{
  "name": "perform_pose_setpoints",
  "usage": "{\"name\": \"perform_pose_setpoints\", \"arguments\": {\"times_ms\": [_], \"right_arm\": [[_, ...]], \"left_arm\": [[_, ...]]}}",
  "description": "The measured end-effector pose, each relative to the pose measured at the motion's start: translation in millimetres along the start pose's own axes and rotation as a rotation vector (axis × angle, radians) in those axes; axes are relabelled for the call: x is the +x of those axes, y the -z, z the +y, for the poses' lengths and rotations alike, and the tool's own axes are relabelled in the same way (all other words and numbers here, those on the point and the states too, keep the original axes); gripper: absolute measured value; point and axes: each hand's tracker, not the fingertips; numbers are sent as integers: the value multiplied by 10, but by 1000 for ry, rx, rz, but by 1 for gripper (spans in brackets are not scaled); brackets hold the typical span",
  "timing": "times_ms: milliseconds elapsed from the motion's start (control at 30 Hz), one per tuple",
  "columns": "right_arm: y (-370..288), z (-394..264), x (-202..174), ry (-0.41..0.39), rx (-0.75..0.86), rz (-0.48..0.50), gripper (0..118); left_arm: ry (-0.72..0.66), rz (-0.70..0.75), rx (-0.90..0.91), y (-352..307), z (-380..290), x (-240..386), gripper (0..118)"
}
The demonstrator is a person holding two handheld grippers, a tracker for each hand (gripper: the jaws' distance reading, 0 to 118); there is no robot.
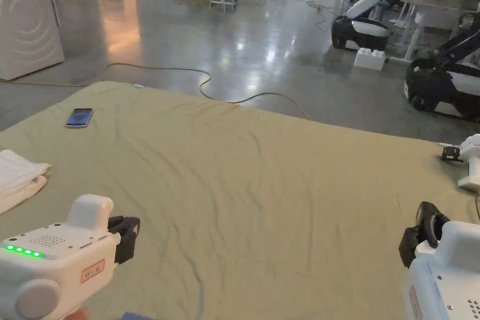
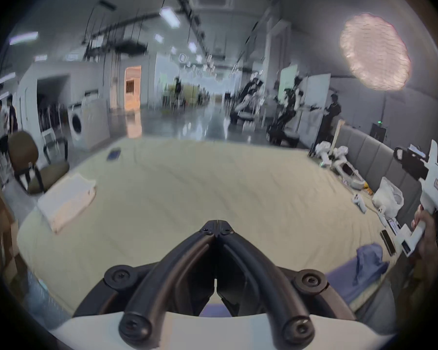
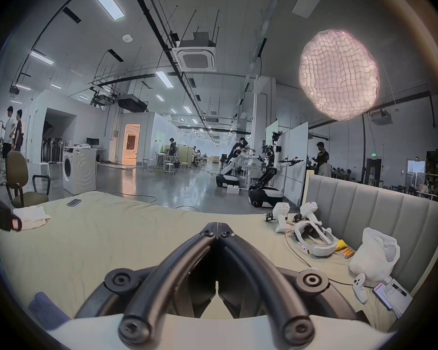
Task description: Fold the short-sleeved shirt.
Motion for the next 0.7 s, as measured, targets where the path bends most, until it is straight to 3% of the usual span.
{"name": "perform_pose_setpoints", "arguments": {"times_ms": [200, 267, 300, 400, 533, 700], "right_arm": [[70, -121, -79, -24, -62, 27, 0], [82, -164, -99, -31, -80, 35, 0], [88, -186, -112, -38, -89, 37, 0], [97, -241, -142, -54, -112, 42, 0], [108, -296, -161, -64, -139, 45, 0], [107, -332, -170, -77, -164, 45, 0]], "left_arm": [[-244, -180, -309, 262, -595, -907, 0], [-330, -250, -393, 359, -791, -1118, 7], [-367, -295, -434, 399, -895, -1192, 19], [-480, -419, -486, 560, -1164, -1365, 72], [-626, -513, -528, 830, -1435, -1506, 72], [-752, -682, -509, 926, -1561, -1240, 72]]}}
